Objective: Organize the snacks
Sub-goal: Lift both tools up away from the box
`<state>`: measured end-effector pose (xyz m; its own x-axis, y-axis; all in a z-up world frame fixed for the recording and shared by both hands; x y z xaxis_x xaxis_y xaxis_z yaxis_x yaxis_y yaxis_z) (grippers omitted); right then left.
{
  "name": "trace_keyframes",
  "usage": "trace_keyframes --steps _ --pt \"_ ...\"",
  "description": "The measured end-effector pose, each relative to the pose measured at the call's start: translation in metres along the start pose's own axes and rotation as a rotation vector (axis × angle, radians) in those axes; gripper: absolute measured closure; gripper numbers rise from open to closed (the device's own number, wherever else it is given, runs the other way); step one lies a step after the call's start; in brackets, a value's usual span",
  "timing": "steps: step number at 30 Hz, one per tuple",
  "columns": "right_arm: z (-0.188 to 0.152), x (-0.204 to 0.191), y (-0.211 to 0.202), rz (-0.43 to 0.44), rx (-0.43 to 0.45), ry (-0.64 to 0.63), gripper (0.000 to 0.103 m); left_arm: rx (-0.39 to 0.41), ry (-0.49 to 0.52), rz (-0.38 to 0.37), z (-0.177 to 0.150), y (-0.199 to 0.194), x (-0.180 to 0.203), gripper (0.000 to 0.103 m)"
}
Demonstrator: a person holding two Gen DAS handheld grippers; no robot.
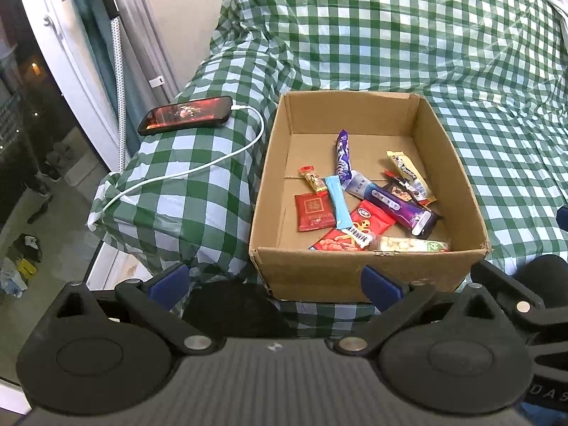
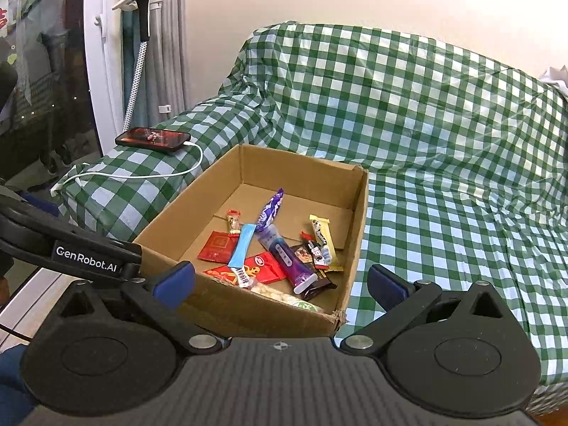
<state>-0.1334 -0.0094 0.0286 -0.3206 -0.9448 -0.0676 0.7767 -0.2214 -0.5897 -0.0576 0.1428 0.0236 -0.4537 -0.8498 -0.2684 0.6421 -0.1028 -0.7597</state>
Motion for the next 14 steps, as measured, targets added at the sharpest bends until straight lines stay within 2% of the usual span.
trace_keyframes --steps 14 --pt "-0.0002 0.0012 0.0011 0.007 -0.002 0.002 0.001 -0.011 0.006 0.027 0.0 0.005 -0.0005 0.0"
Point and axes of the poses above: each gripper's, at about its wrist camera, not at the fingertips, and y roughly the way its jaws point, x to its right, z to its top, the point moved 5 cm from there along y, roughly the way its jaws point, and after that the axes turned 3 degrees about y, right-handed, at the moved point
